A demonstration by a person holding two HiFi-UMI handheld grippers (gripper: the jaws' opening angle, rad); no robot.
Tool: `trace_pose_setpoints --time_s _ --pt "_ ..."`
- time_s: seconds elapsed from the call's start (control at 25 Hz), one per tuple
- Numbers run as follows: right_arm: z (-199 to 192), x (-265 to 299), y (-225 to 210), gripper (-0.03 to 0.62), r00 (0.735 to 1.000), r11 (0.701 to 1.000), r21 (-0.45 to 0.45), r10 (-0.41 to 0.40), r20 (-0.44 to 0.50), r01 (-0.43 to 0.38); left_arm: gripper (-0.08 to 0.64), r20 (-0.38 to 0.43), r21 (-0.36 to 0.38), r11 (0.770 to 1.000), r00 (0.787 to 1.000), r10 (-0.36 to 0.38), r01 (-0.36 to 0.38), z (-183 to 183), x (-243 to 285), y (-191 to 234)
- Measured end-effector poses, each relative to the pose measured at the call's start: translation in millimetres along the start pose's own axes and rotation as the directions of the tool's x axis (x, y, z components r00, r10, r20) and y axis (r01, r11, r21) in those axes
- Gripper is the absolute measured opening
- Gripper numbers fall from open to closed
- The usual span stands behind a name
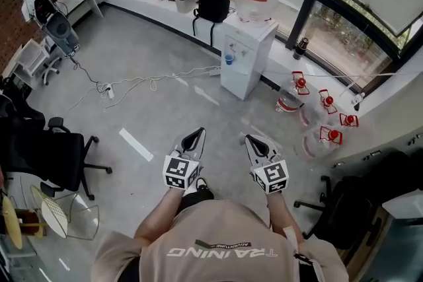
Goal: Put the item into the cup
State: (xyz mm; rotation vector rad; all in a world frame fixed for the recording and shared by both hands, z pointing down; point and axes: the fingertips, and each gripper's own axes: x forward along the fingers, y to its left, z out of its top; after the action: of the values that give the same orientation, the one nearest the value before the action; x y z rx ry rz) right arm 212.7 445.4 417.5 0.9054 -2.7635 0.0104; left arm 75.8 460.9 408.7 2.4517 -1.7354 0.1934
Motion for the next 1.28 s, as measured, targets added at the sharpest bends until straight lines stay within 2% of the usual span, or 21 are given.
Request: trace_pose_setpoints --time_s 0.12,0.36,0.52,0.68,0.8,1.0,1.28 --pt "7.2 30.5 -4.1 0.011 1.0 1.0 -0.011 -0.018 -0.003 0.018 0.008 0.014 0.026 0.999 1.0 -0.024 0.023 10.7 13.9 29.1" --pt "14.5 79.9 -15.4 0.011 0.997 0.997 0.014 -0.074 -0.014 0.074 0.008 -0.024 0.024 0.997 0.997 -0.073 0.073 0.6 34.7 79.1" --pt "9.1 100.6 -23.1 0.011 0.996 0.996 0.028 -0.083 -0.041 0.084 0.008 -0.046 -0.06 0.994 0.994 -0.095 0.093 -8.9 44.2 96.9" --pt "0.0 118.2 -36.2 0.011 0.994 0.995 0.044 -0.083 -0.069 0.086 0.008 -0.074 -0.082 0.994 0.994 -0.08 0.074 -22.7 58.7 116.8" --pt "-6.6 132.2 -51.7 0.011 0.994 0.995 0.06 -0.076 -0.081 0.081 0.008 -0.079 -0.099 0.993 0.994 -0.075 0.067 -18.6 81.0 129.1" --pt "-11.6 161.6 -87.8 0.011 0.995 0.994 0.086 -0.067 -0.073 0.073 0.008 -0.079 -0.068 0.996 0.994 -0.069 0.063 -3.8 129.8 143.5" --pt "-4.3 209.1 -161.9 0.011 0.998 0.998 0.046 -0.037 -0.057 0.039 0.008 -0.048 -0.022 0.997 0.996 -0.072 0.071 32.7 214.1 151.5"
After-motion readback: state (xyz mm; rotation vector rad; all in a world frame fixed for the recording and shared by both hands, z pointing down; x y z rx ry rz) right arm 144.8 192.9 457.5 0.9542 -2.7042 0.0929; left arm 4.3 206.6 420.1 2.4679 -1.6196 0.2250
